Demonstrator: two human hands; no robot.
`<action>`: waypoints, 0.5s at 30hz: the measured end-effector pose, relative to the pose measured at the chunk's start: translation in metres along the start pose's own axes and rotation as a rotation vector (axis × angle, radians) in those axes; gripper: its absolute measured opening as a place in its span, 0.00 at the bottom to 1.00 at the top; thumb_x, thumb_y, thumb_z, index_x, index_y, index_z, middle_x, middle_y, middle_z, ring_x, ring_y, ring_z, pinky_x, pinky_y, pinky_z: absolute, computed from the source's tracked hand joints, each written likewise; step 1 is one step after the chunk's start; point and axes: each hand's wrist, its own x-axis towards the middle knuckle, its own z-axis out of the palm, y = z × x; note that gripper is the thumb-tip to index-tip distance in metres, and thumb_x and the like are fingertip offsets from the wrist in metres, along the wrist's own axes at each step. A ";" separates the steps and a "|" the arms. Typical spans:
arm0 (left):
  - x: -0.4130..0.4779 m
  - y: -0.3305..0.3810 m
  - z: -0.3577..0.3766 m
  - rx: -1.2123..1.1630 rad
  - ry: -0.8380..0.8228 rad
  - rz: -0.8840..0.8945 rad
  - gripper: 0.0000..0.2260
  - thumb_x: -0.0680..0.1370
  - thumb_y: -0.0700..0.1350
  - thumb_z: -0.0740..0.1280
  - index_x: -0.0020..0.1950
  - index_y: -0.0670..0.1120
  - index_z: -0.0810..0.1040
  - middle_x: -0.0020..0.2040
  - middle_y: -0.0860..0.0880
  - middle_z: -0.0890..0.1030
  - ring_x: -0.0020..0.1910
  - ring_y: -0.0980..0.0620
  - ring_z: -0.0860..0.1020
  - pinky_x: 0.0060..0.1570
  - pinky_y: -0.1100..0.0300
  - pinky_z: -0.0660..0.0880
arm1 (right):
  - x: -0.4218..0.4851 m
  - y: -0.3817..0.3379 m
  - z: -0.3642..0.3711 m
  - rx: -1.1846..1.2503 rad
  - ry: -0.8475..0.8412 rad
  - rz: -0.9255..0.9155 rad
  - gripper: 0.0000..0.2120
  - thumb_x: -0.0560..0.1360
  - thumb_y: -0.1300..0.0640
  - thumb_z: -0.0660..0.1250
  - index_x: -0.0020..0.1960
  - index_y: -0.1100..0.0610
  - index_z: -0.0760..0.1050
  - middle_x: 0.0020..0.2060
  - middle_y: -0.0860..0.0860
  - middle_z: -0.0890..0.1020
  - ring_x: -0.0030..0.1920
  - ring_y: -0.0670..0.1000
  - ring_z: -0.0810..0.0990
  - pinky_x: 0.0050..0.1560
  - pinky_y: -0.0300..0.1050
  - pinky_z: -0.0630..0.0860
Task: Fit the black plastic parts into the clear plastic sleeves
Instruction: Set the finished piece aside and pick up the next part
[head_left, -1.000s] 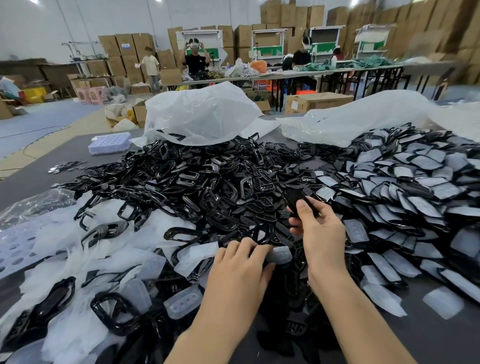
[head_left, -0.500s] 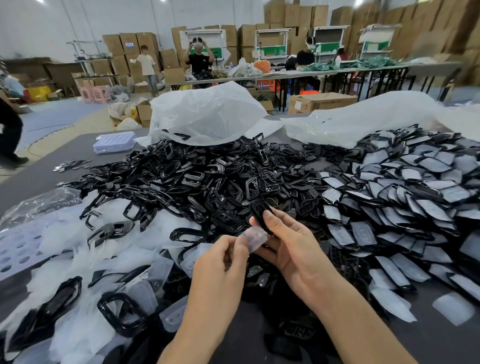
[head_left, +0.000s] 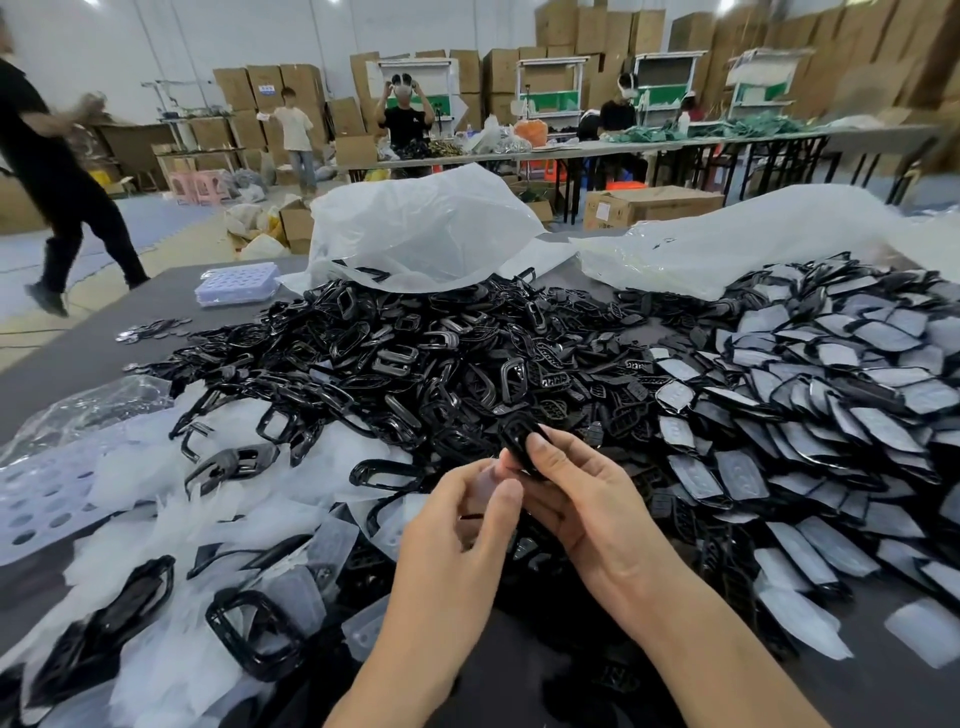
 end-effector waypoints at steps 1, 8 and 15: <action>0.001 0.000 0.000 0.023 0.014 0.003 0.07 0.81 0.56 0.63 0.56 0.62 0.79 0.49 0.64 0.84 0.49 0.63 0.82 0.45 0.72 0.74 | 0.000 0.000 0.000 -0.012 0.001 -0.015 0.06 0.70 0.54 0.75 0.47 0.52 0.87 0.49 0.59 0.87 0.47 0.54 0.88 0.47 0.41 0.83; 0.001 0.000 -0.005 0.077 0.020 0.040 0.12 0.82 0.47 0.64 0.54 0.65 0.79 0.47 0.62 0.83 0.48 0.62 0.81 0.47 0.73 0.73 | 0.005 -0.006 -0.010 -0.136 0.195 -0.193 0.12 0.71 0.54 0.73 0.53 0.57 0.82 0.45 0.57 0.88 0.42 0.52 0.87 0.41 0.41 0.83; 0.008 -0.002 -0.009 0.016 0.115 0.007 0.07 0.78 0.50 0.69 0.48 0.64 0.81 0.40 0.58 0.85 0.39 0.55 0.81 0.43 0.56 0.80 | 0.001 0.002 -0.003 -0.406 0.076 -0.162 0.10 0.77 0.63 0.72 0.49 0.48 0.85 0.42 0.59 0.87 0.45 0.53 0.87 0.44 0.40 0.83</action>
